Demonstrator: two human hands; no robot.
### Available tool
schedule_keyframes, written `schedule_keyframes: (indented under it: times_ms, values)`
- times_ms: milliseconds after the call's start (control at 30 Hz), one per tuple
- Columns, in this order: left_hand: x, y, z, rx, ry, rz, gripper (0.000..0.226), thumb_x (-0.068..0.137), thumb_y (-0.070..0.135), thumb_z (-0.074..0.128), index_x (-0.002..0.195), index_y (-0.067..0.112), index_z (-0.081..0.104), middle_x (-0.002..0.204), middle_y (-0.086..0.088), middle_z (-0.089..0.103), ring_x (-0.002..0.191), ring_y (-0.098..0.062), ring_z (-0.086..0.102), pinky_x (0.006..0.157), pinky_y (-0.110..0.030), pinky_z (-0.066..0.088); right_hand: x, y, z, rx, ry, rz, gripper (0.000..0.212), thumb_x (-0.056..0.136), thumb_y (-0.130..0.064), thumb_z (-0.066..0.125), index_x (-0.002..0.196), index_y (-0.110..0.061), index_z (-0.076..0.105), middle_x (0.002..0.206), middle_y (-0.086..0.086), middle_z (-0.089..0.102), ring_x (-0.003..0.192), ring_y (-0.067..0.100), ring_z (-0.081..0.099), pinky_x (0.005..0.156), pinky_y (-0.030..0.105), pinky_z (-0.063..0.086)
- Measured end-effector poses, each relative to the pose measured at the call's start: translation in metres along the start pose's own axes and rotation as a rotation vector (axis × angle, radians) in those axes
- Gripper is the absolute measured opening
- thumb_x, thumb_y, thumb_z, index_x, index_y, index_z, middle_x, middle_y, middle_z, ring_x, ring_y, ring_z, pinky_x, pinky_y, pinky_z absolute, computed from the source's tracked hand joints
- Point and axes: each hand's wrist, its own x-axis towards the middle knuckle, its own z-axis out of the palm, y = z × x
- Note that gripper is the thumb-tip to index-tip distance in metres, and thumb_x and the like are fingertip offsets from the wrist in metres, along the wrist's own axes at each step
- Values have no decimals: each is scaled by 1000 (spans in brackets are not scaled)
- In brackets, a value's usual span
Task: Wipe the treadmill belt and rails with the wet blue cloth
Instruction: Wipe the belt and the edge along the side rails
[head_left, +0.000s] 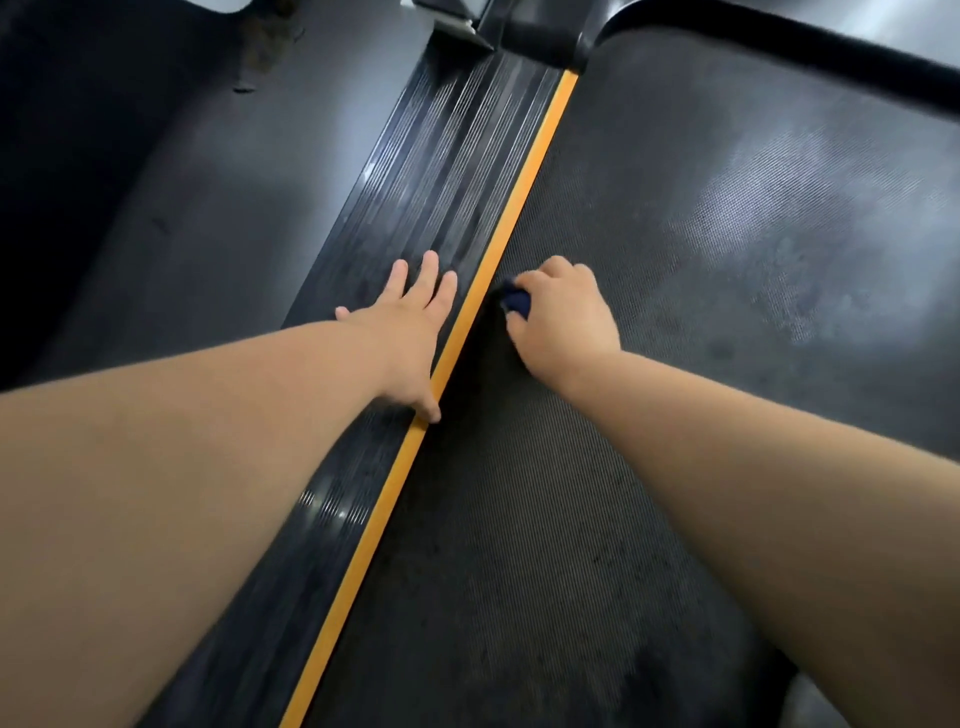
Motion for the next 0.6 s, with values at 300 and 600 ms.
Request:
schedule_keyframes:
  times_ms: [300, 600]
  values:
    - [-2, 6, 12, 42, 31, -37, 144, 59, 58, 81, 144, 17, -28, 149, -2, -39, 140, -32, -27, 102, -73, 16, -60, -10, 28, 76, -97, -335, 35, 85, -30, 58, 119, -21, 62, 115, 1, 53, 106, 25, 43, 89, 44, 45]
    - [5, 19, 31, 54, 111, -93, 157, 46, 79, 71, 139, 9, -34, 144, -9, -45, 136, -37, -33, 100, -76, 11, -31, 50, -4, 83, 148, 68, 45, 87, -39, 59, 126, -16, 55, 122, 7, 48, 113, 28, 40, 96, 37, 38]
